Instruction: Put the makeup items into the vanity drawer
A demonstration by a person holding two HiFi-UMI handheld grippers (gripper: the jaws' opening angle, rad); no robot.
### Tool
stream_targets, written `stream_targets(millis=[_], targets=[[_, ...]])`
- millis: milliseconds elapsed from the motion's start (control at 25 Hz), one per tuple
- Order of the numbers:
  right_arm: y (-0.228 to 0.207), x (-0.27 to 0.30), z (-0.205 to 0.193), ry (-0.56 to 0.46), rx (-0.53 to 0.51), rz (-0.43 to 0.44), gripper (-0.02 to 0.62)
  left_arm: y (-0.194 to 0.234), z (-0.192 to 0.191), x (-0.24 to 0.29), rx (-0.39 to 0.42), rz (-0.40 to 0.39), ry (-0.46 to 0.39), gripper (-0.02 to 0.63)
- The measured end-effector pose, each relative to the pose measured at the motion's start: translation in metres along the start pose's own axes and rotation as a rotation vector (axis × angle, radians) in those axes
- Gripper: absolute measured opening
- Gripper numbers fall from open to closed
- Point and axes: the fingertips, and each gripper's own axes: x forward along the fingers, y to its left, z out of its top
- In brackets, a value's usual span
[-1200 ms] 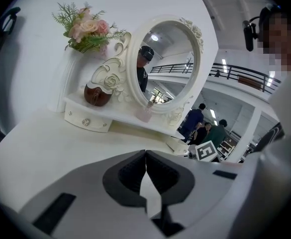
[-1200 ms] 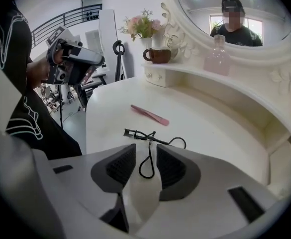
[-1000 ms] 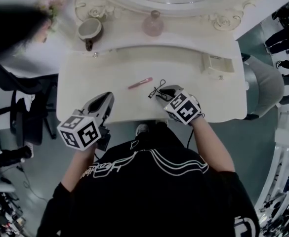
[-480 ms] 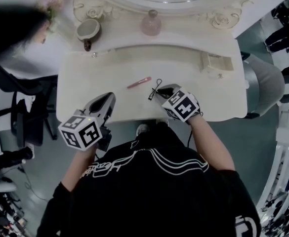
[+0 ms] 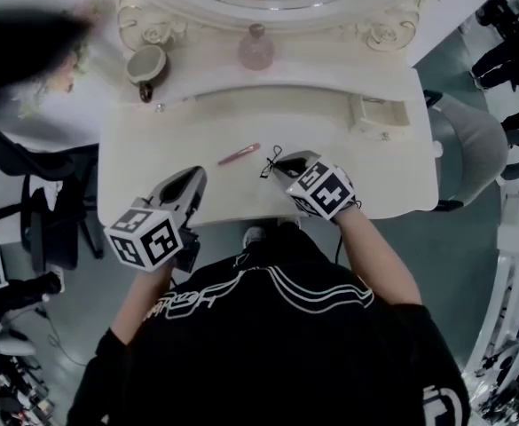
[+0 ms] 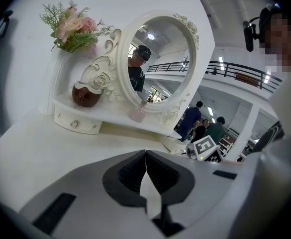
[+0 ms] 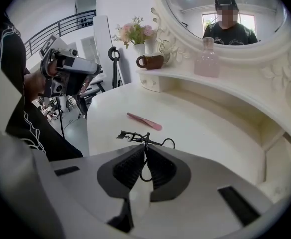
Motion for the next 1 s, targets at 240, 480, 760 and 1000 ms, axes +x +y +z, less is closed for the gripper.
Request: stream_targets(millis=[240,480,760,1000], targets=[[-0.015,-0.025,0.005,-0.032,0.009,-0.006,0.04,-0.016,0.01,0.015,0.001,-0.013,-0.007,0.023],[-0.039,-0.065,0.01,-0.058,0.005,-0.054,0.038,-0.041,0.026,0.037,0.018,-0.048,-0.014,0.023],[-0.074,-0.119,0.007,-0.09,0.009,-0.132,0.038,-0.075,0.039,0.069,0.044,-0.099,-0.01,0.023],[-0.11,-0.16,-0.007,-0.087,0.027,-0.208,0.038,-0.101,0.048,0.1,0.06,-0.144,0.004,0.023]])
